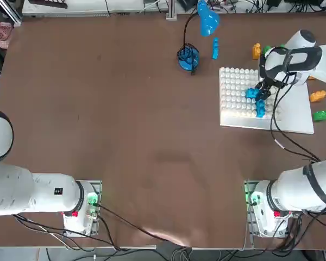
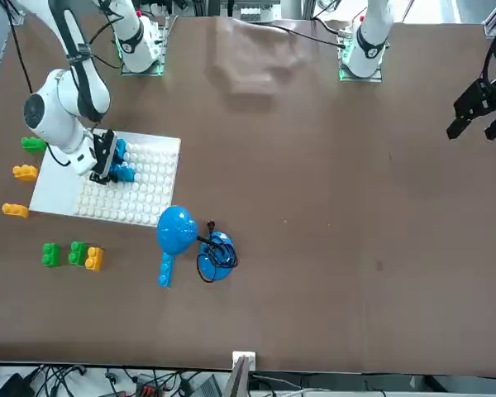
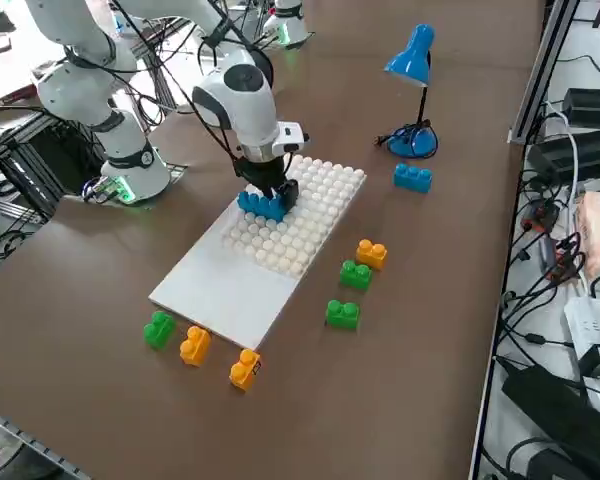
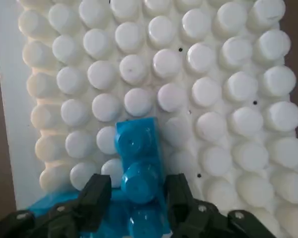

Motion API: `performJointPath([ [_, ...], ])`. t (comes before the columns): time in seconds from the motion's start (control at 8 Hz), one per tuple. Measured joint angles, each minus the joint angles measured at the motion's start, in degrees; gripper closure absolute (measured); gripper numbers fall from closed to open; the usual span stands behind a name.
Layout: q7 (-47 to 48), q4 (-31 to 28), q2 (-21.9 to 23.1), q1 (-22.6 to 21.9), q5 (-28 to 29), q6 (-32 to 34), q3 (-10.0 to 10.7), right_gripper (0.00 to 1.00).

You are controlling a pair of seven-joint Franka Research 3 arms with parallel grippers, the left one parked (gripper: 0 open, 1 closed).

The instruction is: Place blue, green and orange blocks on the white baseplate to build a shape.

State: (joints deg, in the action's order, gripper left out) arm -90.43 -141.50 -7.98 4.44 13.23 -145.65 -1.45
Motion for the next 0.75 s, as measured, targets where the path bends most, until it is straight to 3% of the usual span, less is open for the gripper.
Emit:
performJointPath([
  [0.12, 0.01, -0.01, -0.01, 0.00, 0.11, 0.39, 0.00, 0.31],
  [0.38, 0.01, -0.20, -0.03, -0.02, 0.57, 1.51, -0.07, 0.00],
  [0.75, 0.01, 1.52, 0.84, -0.04, 1.29, 3.88, -0.10, 0.00],
])
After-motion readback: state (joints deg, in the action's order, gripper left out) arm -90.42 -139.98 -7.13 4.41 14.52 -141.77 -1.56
